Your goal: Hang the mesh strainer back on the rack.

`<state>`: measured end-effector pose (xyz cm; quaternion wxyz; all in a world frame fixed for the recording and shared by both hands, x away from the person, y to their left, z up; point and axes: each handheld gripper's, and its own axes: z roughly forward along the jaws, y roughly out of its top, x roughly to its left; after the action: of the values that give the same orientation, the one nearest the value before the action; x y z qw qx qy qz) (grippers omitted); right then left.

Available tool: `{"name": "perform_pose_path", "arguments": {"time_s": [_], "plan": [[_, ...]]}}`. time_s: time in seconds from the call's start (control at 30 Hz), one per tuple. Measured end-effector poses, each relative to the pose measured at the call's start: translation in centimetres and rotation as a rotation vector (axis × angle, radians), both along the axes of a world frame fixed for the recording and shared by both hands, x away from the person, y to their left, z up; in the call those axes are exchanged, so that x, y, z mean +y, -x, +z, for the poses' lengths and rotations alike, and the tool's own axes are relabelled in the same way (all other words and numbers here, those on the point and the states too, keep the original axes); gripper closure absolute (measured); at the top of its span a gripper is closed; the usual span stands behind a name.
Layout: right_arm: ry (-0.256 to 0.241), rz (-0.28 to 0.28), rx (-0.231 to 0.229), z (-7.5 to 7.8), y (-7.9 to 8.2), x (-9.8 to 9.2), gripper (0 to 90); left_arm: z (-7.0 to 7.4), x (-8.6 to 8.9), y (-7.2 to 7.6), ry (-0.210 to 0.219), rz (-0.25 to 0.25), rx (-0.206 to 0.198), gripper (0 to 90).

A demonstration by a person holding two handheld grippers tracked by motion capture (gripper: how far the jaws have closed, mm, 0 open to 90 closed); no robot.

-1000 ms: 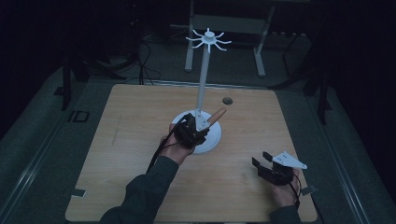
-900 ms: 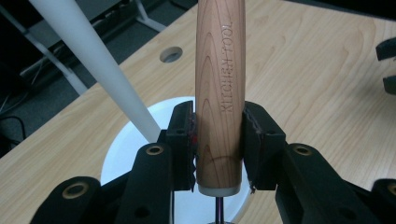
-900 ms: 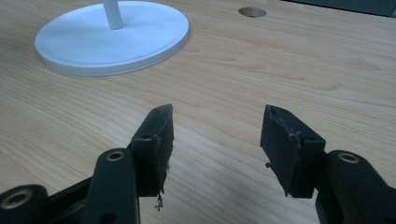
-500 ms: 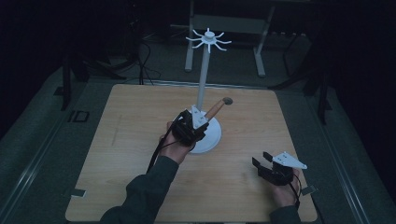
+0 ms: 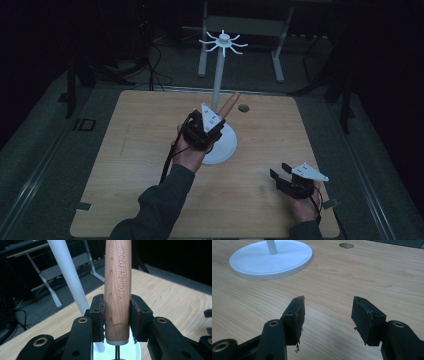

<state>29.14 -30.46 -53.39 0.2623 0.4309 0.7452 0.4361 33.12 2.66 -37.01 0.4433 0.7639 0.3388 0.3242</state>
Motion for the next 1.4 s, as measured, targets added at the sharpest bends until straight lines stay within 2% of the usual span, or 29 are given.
{"name": "perform_pose_path", "arguments": {"time_s": [0.23, 0.47, 0.73, 0.93, 1.03, 1.27, 1.4], "plan": [[-0.001, -0.005, 0.001, 0.0, 0.1, -0.1, 43.7, 1.8, 0.0, 0.1, 0.041, 0.028, -0.052, 67.3], [0.002, -0.001, 0.003, 0.0, 0.1, 0.0, 43.7, 3.2, -0.3, 0.4, 0.059, 0.047, -0.116, 67.3], [-0.001, -0.003, 0.003, -0.1, 0.1, -0.1, 43.7, 3.8, -0.4, 0.5, 0.085, 0.079, -0.157, 67.3], [0.009, 0.0, 0.006, -0.1, 0.1, 0.0, 43.7, 3.9, -0.4, 0.8, 0.103, 0.11, -0.209, 67.3], [0.011, 0.0, 0.008, -0.2, 0.1, 0.0, 43.7, 4.1, -0.1, 0.9, 0.129, 0.129, -0.233, 67.3], [0.011, -0.003, 0.011, -0.2, 0.1, 0.0, 43.7, 4.6, 0.6, 1.2, 0.171, 0.157, -0.264, 67.3], [0.011, -0.003, 0.01, -0.2, 0.1, 0.0, 43.7, 4.7, 0.7, 1.2, 0.18, 0.169, -0.277, 67.3]]}}
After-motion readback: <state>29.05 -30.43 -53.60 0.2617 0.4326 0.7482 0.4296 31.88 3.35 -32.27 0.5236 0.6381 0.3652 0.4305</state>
